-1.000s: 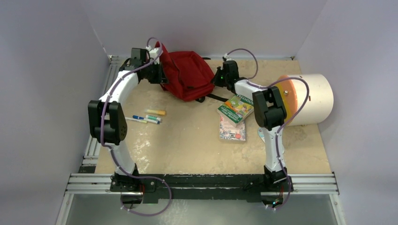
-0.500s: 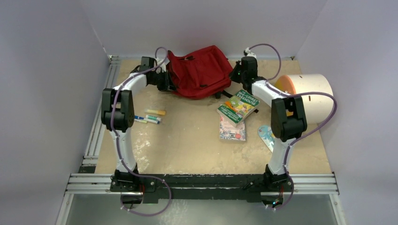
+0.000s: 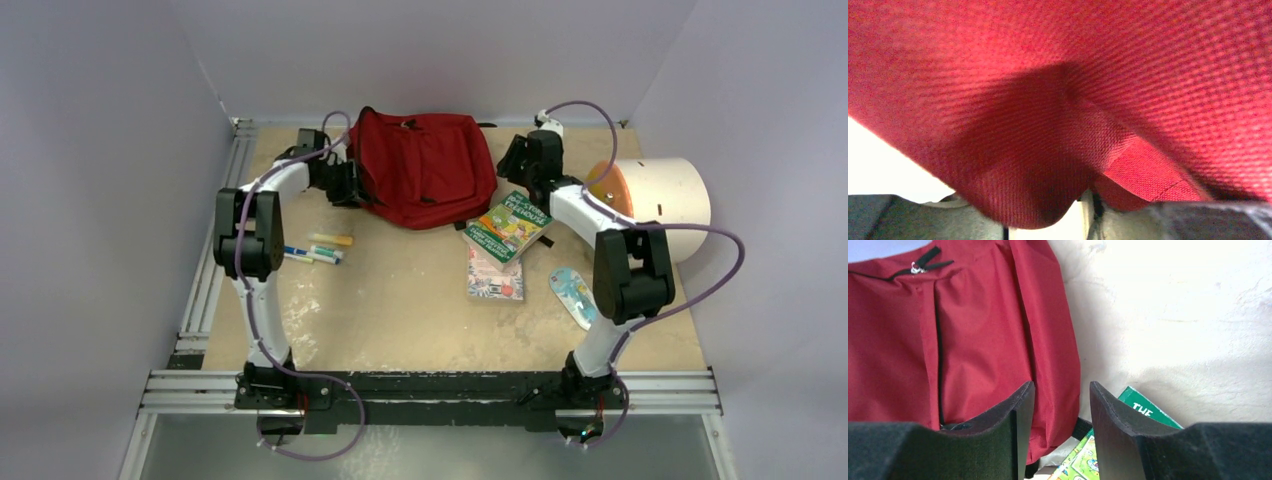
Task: Pack the student bag
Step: Adjust the student bag at the center of the board.
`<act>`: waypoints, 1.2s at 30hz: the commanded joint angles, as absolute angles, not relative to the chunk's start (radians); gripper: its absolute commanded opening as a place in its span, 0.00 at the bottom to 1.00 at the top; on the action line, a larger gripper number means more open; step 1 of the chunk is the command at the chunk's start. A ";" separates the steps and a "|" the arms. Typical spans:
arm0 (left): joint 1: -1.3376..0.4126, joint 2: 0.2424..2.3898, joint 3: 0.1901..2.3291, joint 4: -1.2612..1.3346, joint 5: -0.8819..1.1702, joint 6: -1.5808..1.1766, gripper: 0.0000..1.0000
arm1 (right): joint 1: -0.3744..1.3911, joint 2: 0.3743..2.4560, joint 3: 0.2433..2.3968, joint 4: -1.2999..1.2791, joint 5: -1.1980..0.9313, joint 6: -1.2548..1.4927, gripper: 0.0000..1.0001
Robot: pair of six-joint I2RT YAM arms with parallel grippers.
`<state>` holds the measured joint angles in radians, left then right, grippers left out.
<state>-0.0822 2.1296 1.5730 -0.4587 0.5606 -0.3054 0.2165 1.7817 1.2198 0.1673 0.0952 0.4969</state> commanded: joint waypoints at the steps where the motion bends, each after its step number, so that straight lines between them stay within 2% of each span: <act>1: -0.037 1.977 1.497 -0.488 0.439 -0.343 0.42 | 0.213 1.730 1.222 0.193 0.141 0.469 0.48; 7: 0.039 1.834 1.421 -0.493 0.378 -0.365 0.48 | 0.215 1.688 1.228 0.242 0.118 0.454 0.53; 13: 0.098 1.763 1.418 -0.486 0.427 -0.391 0.51 | 0.216 1.676 1.234 0.233 0.086 0.457 0.56; 16: 0.108 1.743 1.402 -0.410 0.448 -0.410 0.57 | 0.216 1.671 1.224 0.239 0.064 0.456 0.57; 21: 0.108 1.826 1.490 -0.310 0.585 -0.437 0.67 | 0.216 1.659 1.202 0.261 -0.017 0.470 0.58; 25: 0.102 1.935 1.588 -0.296 0.644 -0.452 0.70 | 0.222 1.650 1.175 0.280 -0.089 0.491 0.58; 32: 0.037 2.076 1.690 -0.359 0.636 -0.393 0.73 | 0.265 1.659 1.149 0.245 -0.072 0.520 0.62; 33: 0.025 2.089 1.697 -0.372 0.631 -0.389 0.72 | 0.270 1.656 1.144 0.245 -0.067 0.525 0.62; 36: 0.006 2.102 1.673 -0.379 0.631 -0.401 0.44 | 0.284 1.642 1.128 0.238 -0.066 0.539 0.61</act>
<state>0.0444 2.1002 1.6505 -0.3759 0.5987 -0.4217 0.2634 1.6958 1.1469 0.2226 -0.0555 0.5102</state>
